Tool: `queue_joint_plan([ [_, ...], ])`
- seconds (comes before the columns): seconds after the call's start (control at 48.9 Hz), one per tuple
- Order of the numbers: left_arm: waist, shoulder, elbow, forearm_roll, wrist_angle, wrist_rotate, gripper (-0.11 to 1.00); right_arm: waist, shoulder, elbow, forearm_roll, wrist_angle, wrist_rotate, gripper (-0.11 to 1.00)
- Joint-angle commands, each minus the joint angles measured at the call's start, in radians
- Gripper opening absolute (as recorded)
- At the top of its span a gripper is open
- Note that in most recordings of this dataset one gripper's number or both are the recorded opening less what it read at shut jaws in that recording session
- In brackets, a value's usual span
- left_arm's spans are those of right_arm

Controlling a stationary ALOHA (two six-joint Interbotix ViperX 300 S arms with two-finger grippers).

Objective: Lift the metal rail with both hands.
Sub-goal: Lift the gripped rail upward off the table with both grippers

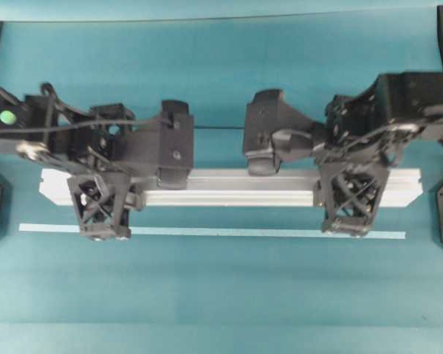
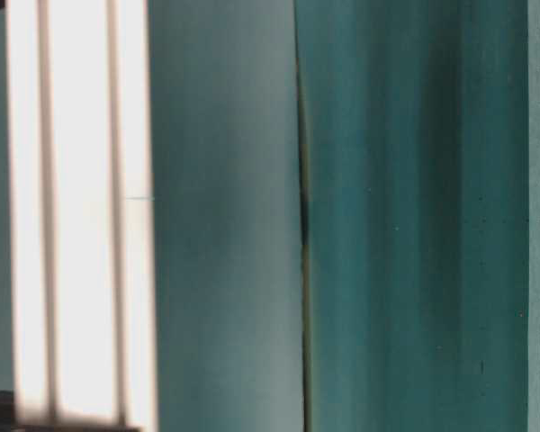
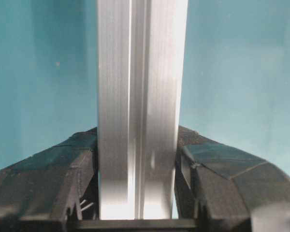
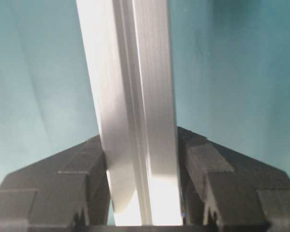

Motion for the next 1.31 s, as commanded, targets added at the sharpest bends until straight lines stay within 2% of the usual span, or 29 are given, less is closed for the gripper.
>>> queue_joint_plan([
  [0.0,-0.003,-0.037,-0.075,0.002,0.032,-0.003,0.36,-0.008,-0.017,-0.043,0.002,0.017,0.032,0.39],
  [0.123,-0.003,-0.034,-0.133,0.000,0.095,-0.003,0.36,-0.008,-0.017,-0.084,0.002,0.043,0.034,0.39],
  [0.348,-0.003,-0.032,-0.207,0.002,0.132,0.002,0.36,-0.006,-0.012,-0.156,0.000,0.084,0.035,0.39],
  [0.573,0.000,-0.023,-0.276,0.002,0.218,0.000,0.36,-0.002,-0.006,-0.229,-0.005,0.146,0.074,0.39],
  [1.105,0.011,0.021,-0.466,0.005,0.308,0.000,0.36,0.000,-0.006,-0.371,-0.043,0.233,0.083,0.39],
  [1.289,0.011,0.031,-0.486,0.006,0.333,0.002,0.36,0.000,-0.006,-0.400,-0.046,0.238,0.083,0.39],
])
